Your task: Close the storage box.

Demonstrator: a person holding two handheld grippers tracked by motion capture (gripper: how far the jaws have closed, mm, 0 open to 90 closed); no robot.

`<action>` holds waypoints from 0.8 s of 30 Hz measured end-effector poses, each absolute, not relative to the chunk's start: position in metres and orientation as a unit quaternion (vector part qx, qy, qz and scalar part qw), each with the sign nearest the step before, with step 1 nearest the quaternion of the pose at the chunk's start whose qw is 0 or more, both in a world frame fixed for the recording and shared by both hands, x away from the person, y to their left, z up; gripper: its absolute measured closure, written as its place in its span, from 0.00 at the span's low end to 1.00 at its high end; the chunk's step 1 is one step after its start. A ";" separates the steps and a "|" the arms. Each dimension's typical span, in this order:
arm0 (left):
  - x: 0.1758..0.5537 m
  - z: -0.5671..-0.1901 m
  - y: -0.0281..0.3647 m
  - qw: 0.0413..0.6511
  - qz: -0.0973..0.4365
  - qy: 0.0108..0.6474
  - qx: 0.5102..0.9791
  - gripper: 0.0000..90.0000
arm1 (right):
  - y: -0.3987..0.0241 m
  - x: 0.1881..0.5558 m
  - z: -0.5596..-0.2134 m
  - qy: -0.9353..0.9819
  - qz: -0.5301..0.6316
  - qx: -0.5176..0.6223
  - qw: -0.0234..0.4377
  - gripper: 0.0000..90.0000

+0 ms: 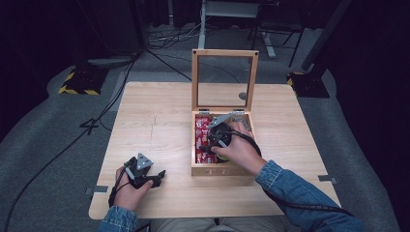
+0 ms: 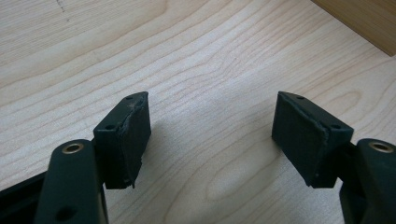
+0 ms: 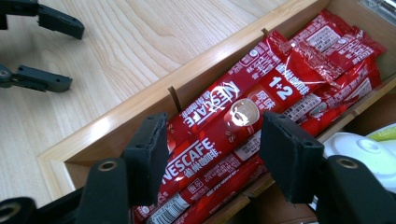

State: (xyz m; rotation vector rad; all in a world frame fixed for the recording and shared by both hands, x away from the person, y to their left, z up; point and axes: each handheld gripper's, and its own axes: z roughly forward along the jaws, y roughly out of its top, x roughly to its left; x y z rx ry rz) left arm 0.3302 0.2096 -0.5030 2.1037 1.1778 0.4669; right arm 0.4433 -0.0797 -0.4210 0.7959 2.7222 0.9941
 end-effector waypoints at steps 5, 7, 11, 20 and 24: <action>0.330 -0.503 0.209 0.336 0.179 0.452 0.807 0.32 | -0.077 0.442 -0.424 0.906 0.319 0.268 0.075 0.46; 0.330 -0.503 0.209 0.336 0.179 0.452 0.807 0.32 | -0.074 0.441 -0.425 0.906 0.316 0.269 0.077 0.45; 0.330 -0.503 0.209 0.336 0.179 0.452 0.806 0.32 | -0.070 0.439 -0.427 0.907 0.308 0.275 0.084 0.44; 0.330 -0.503 0.209 0.335 0.180 0.451 0.807 0.32 | -0.066 0.440 -0.432 0.906 0.306 0.276 0.091 0.42; 0.330 -0.503 0.209 0.336 0.179 0.452 0.807 0.32 | -0.064 0.438 -0.434 0.908 0.304 0.271 0.102 0.42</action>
